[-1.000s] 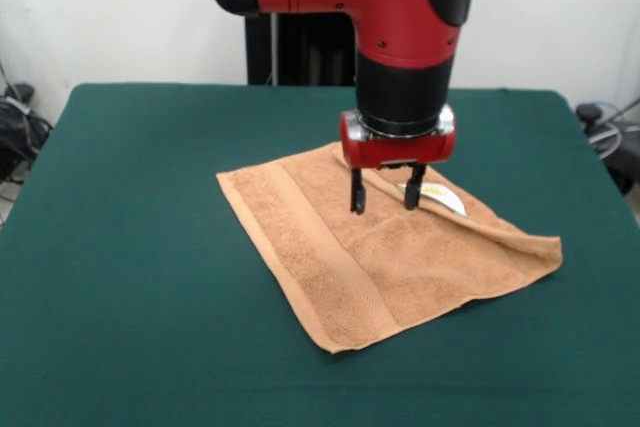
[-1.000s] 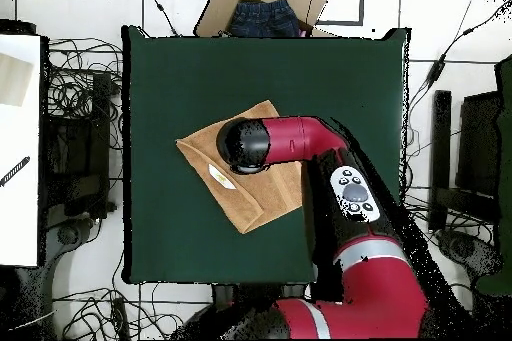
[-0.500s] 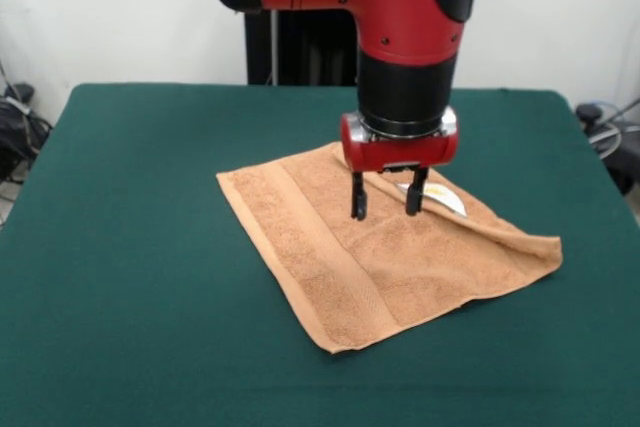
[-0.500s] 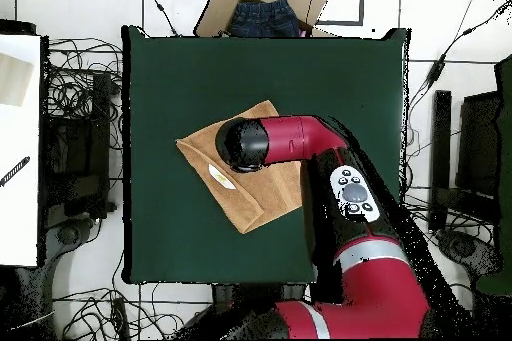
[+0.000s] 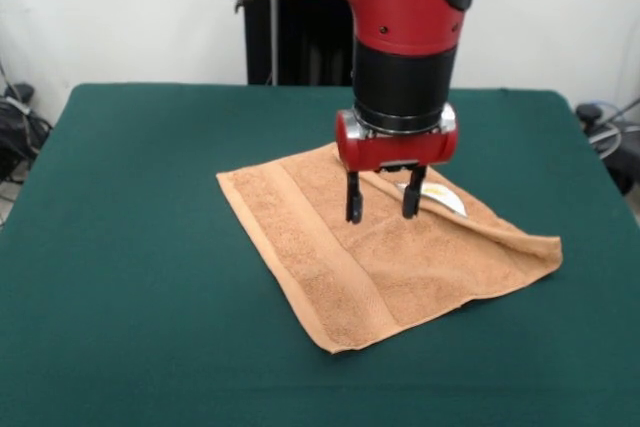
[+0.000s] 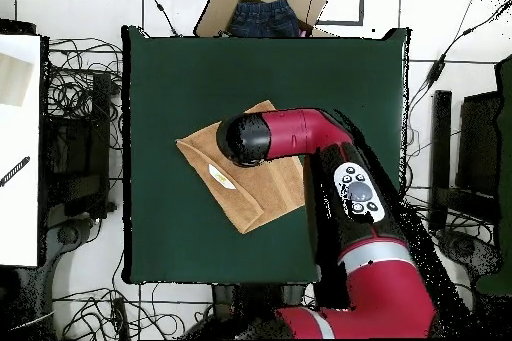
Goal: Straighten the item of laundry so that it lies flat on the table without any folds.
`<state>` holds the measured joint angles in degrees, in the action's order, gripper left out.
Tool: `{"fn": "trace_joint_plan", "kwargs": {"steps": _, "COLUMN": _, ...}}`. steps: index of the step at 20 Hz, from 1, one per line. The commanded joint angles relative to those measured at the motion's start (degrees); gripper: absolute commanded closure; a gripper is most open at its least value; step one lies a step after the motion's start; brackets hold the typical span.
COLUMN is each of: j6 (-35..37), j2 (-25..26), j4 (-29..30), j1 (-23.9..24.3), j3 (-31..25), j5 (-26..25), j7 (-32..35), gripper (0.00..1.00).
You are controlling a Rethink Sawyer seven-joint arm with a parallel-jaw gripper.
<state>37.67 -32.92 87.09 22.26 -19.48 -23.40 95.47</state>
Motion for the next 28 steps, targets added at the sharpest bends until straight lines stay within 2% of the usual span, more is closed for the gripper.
{"fn": "trace_joint_plan", "kwargs": {"steps": 1, "j6": 10.78, "j2": 2.45, "j4": -7.47, "j1": 3.39, "j3": -7.29, "j5": -1.3, "j7": -16.1, "gripper": 0.0}}
{"fn": "trace_joint_plan", "kwargs": {"steps": 11, "j6": 15.54, "j2": 7.42, "j4": -13.13, "j1": 7.24, "j3": -10.35, "j5": -1.36, "j7": -22.08, "gripper": 0.0}}
{"fn": "trace_joint_plan", "kwargs": {"steps": 15, "j6": 15.06, "j2": 8.97, "j4": -13.22, "j1": 8.55, "j3": -10.88, "j5": -1.5, "j7": -23.43, "gripper": 0.0}}
{"fn": "trace_joint_plan", "kwargs": {"steps": 23, "j6": 17.12, "j2": 15.47, "j4": -18.98, "j1": 5.65, "j3": -10.46, "j5": -4.13, "j7": -28.95, "gripper": 0.0}}
{"fn": "trace_joint_plan", "kwargs": {"steps": 28, "j6": 13.89, "j2": 15.95, "j4": -17.43, "j1": 4.04, "j3": -9.07, "j5": -5.19, "j7": -27.2, "gripper": 0.0}}
